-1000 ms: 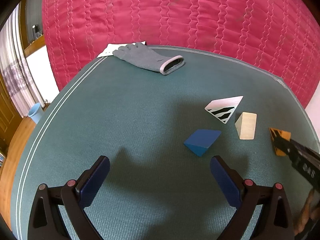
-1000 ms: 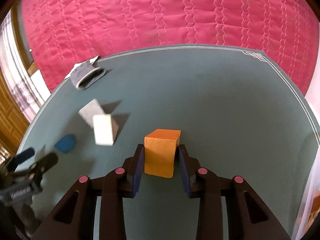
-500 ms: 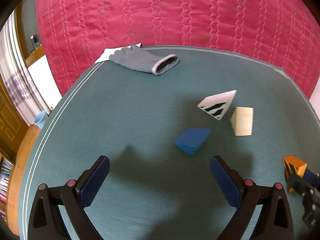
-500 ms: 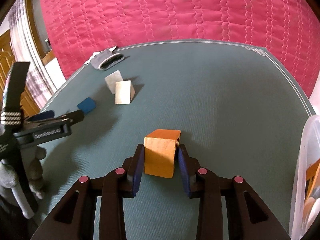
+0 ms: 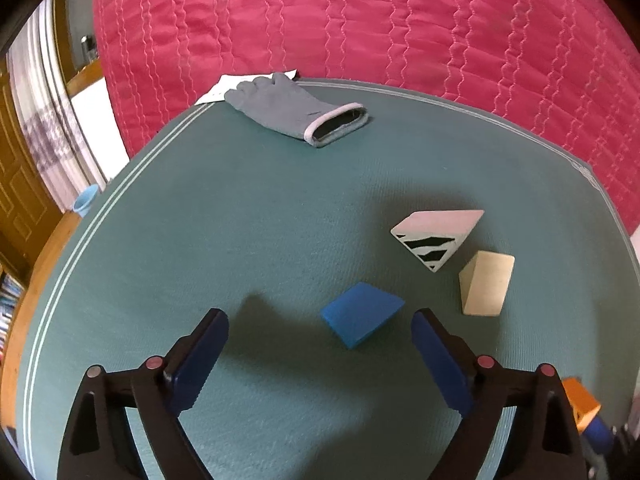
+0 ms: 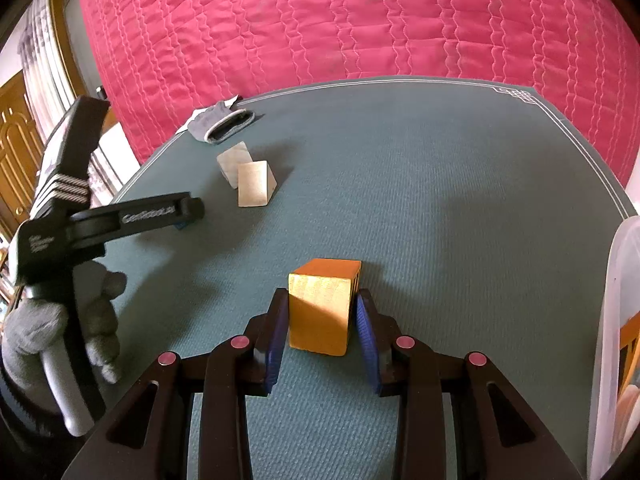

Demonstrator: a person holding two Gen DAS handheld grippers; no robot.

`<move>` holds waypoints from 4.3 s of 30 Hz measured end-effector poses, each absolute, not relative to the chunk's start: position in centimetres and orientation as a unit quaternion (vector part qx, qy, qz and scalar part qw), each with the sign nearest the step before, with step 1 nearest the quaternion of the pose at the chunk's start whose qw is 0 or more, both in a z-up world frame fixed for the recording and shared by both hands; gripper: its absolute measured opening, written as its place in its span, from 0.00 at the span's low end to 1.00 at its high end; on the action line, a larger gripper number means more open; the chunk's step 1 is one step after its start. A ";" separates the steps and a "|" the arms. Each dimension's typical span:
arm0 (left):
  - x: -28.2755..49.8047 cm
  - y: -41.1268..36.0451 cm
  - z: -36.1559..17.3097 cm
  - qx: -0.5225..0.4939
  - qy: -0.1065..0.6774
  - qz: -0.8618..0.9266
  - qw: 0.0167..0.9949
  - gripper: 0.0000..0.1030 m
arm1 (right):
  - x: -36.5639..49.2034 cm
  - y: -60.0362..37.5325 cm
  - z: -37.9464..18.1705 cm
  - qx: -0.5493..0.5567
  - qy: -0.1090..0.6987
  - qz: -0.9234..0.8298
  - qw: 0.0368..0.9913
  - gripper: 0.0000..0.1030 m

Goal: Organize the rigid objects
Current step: 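Grasp the blue triangular block with the left gripper while the right holds the striped block, then carry both held blocks over to the clear bowl, then lower the striped block into the bowl and open the right gripper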

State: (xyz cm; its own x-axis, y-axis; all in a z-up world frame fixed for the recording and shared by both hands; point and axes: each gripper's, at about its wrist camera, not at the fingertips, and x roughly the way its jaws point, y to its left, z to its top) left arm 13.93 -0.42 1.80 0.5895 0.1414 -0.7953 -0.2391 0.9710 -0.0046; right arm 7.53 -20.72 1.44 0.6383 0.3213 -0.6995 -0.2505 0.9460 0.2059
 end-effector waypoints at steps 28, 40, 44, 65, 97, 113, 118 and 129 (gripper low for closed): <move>10.2 1.0 2.5 -0.075 0.409 0.066 0.907 0.37 | 7.5 -20.8 1.4 0.050 0.394 0.159 0.904 0.33; 8.8 -0.5 3.5 -0.056 0.385 0.037 0.920 0.37 | 6.2 -20.5 2.4 0.045 0.361 0.168 0.916 0.33; 8.6 -1.0 3.6 -0.052 0.383 0.027 0.922 0.37 | 5.3 -20.2 2.9 0.031 0.348 0.166 0.922 0.33; 6.8 -4.2 4.0 -0.021 0.376 -0.018 0.926 0.37 | 0.0 -25.9 5.1 0.059 0.330 0.115 0.935 0.33; 4.6 -8.9 3.8 0.025 0.376 -0.060 0.924 0.37 | -5.2 -43.5 7.0 0.150 0.279 -0.085 0.945 0.33; 3.4 -11.6 4.0 0.035 0.381 -0.087 0.920 0.37 | -4.9 -47.9 4.8 0.202 0.289 -0.106 0.930 0.34; 3.4 -12.5 4.0 0.037 0.385 -0.096 0.917 0.37 | -5.0 -48.5 4.6 0.213 0.284 -0.111 0.928 0.35; 3.1 -15.9 4.6 0.053 0.384 -0.139 0.911 0.37 | -5.6 -48.3 4.5 0.205 0.275 -0.118 0.932 0.35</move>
State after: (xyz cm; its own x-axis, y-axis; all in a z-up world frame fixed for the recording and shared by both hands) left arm 3.13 -15.93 4.60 0.6657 -0.2122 -0.7154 0.2943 0.9557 -0.0095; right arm -5.58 -48.29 4.50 0.8211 -0.1078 -0.5605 0.3329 0.8881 0.3169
